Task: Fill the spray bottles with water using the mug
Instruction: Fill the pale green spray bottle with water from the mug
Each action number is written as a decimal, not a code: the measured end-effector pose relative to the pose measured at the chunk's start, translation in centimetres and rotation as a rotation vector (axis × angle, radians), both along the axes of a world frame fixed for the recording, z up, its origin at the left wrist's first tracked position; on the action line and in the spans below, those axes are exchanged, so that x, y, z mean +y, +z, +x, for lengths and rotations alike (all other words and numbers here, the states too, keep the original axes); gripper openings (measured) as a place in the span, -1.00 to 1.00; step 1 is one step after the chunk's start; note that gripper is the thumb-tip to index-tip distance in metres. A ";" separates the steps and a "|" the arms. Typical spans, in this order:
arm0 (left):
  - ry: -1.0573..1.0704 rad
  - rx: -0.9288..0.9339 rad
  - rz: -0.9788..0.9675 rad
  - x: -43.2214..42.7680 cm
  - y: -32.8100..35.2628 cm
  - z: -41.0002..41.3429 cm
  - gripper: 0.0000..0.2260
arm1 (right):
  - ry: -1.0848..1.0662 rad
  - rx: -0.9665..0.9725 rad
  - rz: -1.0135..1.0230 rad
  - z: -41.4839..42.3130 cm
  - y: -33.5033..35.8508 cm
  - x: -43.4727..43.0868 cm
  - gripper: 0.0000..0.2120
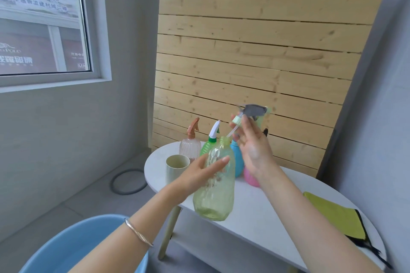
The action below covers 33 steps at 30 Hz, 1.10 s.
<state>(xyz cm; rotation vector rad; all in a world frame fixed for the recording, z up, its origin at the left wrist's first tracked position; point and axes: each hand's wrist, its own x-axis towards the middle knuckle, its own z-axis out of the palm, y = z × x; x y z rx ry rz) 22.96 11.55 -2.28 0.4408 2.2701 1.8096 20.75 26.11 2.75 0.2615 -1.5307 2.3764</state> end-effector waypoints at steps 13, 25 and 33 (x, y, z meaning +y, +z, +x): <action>0.052 -0.003 -0.237 -0.3 -6.2 -3.2 0.01 | -0.004 -0.015 0.483 -4.7 3.8 7.6 -0.83; 0.126 -0.009 -0.164 -0.9 -9.7 -4.0 -0.40 | 0.182 -0.445 0.978 -6.5 -15.1 8.5 -0.86; 0.196 -0.009 -0.147 -2.4 -11.9 -5.2 -0.03 | 0.118 -0.484 1.019 -7.8 -17.8 8.4 -0.74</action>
